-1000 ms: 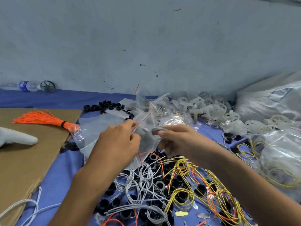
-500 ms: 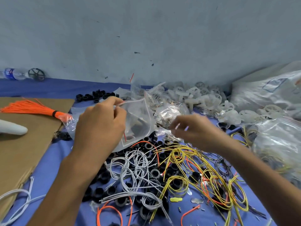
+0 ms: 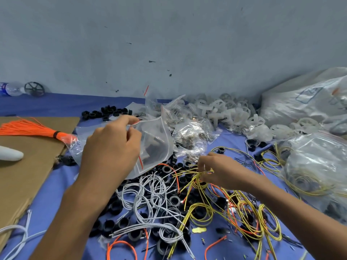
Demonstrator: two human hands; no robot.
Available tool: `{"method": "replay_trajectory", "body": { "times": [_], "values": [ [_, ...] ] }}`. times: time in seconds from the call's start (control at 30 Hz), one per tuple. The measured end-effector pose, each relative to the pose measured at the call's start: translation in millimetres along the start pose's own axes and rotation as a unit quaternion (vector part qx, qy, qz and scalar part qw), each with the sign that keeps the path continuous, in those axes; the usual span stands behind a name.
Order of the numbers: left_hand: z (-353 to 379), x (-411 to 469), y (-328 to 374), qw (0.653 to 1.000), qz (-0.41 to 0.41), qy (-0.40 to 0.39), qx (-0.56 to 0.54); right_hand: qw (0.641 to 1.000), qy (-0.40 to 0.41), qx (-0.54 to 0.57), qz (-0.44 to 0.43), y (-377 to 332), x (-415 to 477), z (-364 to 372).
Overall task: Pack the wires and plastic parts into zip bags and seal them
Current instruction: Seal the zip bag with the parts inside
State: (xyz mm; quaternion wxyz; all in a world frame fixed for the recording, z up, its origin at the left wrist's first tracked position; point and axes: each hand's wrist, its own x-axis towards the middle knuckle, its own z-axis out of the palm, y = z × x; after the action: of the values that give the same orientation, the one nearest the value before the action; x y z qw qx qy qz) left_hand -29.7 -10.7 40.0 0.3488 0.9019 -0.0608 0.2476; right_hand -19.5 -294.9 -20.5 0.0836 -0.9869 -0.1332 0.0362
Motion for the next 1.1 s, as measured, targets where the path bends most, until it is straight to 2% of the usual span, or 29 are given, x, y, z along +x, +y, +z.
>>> {"method": "replay_trajectory", "body": {
  "times": [0.17,0.23,0.33,0.43,0.53,0.6,0.73,0.87,1.03,1.1],
  "values": [
    [2,1,-2,1.0,0.001,-0.012,0.001,0.982,0.108,0.152,0.031,8,-18,-53],
    [5,0,-1,1.0,0.001,-0.022,0.004,0.955,0.145,0.259,0.015,7,-27,-71],
    [7,-1,-1,0.999,-0.001,-0.039,0.007,0.893,0.181,0.409,-0.039,0,-35,-90],
    [6,-1,-1,0.999,-0.008,-0.046,0.002,0.859,0.252,0.44,-0.067,-7,-38,-104],
    [6,-2,-2,0.999,-0.011,-0.045,0.009,0.853,0.316,0.412,-0.062,-8,-37,-115],
    [6,-2,-1,0.999,-0.005,-0.042,0.022,0.833,0.338,0.431,-0.075,-11,-38,-121],
    [8,-4,0,0.998,0.028,-0.022,0.058,0.767,0.327,0.54,-0.115,-23,-39,-131],
    [9,-4,-1,0.997,0.018,-0.023,0.069,0.704,0.314,0.625,-0.124,-33,-36,-139],
    [10,-3,-1,0.998,-0.001,-0.053,0.024,0.628,0.227,0.735,-0.116,-56,-22,-126],
    [11,-3,0,0.998,-0.003,-0.062,0.011,0.615,0.18,0.763,-0.09,-70,-11,-104]
  ]
}}
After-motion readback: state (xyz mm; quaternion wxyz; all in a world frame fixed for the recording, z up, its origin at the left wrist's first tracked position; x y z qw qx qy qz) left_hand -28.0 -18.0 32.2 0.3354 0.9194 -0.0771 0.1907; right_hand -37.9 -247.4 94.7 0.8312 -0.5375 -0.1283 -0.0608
